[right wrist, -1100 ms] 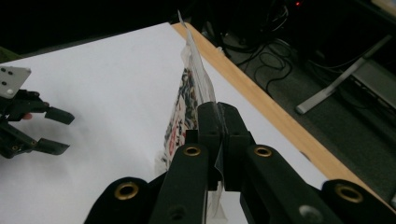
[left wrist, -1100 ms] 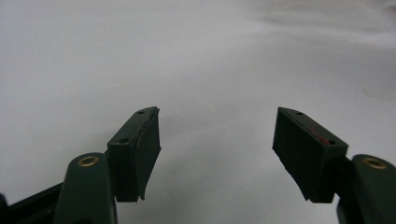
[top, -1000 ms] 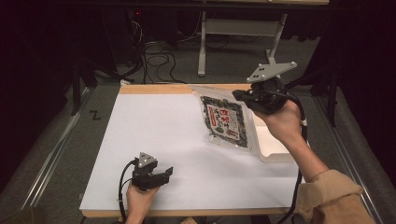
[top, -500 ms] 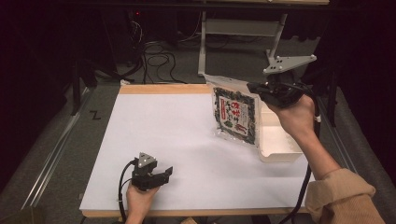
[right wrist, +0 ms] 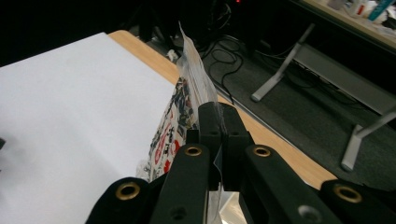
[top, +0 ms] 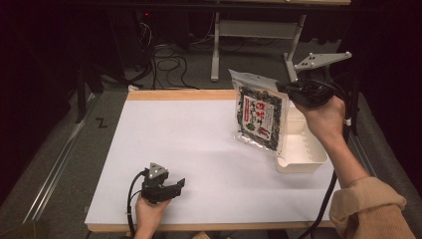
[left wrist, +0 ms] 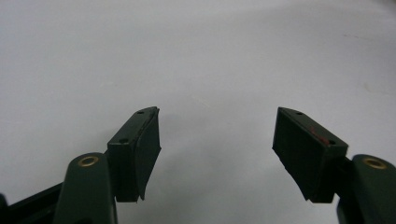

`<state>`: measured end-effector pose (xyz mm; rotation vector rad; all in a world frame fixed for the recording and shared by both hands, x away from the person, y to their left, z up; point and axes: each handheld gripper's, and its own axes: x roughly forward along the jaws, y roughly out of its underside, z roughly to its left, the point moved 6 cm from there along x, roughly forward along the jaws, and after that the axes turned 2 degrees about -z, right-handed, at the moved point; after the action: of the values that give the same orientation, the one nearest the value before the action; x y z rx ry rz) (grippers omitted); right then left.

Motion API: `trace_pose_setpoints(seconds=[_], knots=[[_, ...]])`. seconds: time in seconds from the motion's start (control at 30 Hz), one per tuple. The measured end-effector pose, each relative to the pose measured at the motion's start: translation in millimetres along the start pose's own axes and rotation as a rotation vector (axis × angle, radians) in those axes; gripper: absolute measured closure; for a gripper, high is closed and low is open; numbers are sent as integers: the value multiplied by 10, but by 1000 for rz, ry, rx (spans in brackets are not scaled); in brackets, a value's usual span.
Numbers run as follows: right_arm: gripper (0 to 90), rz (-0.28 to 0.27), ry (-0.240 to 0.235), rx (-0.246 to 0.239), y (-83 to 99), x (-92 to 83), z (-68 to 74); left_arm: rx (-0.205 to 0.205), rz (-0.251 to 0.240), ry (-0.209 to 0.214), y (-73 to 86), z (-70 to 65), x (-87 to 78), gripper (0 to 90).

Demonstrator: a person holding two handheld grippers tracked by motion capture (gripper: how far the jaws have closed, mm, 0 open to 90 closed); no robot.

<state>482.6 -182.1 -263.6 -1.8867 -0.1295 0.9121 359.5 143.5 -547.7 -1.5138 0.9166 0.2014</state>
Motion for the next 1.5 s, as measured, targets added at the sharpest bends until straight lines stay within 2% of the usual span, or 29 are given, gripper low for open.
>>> trace_pose_setpoints(seconds=[0.17, 0.33, 0.57, 0.7, 0.9, 1.27, 1.4, 1.5], knots=[[900, -18, 40, 28, 15, -67, -140, -9, -1, 0, 0, 13, -5, 325], [900, -8, 97, 43, 98, -138, -308, -2, 3, 0, 4, 1, 2, 325], [900, 14, 133, 56, 239, -221, -484, -7, -1, -5, 2, 7, 0, 324], [900, -11, 149, 93, 274, -293, -572, 0, 0, -4, 4, -8, 6, 323], [900, -14, 186, 130, 362, -398, -728, -2, 3, -1, 3, -5, 9, 324], [900, -21, 242, 154, 452, -500, -879, 7, 11, -4, 9, -20, 25, 323], [900, -3, 259, 154, 485, -483, -877, 10, 8, -5, 11, -23, 17, 323], [900, -15, 271, 159, 497, -465, -897, 2, 3, -8, 8, -8, 11, 323]])
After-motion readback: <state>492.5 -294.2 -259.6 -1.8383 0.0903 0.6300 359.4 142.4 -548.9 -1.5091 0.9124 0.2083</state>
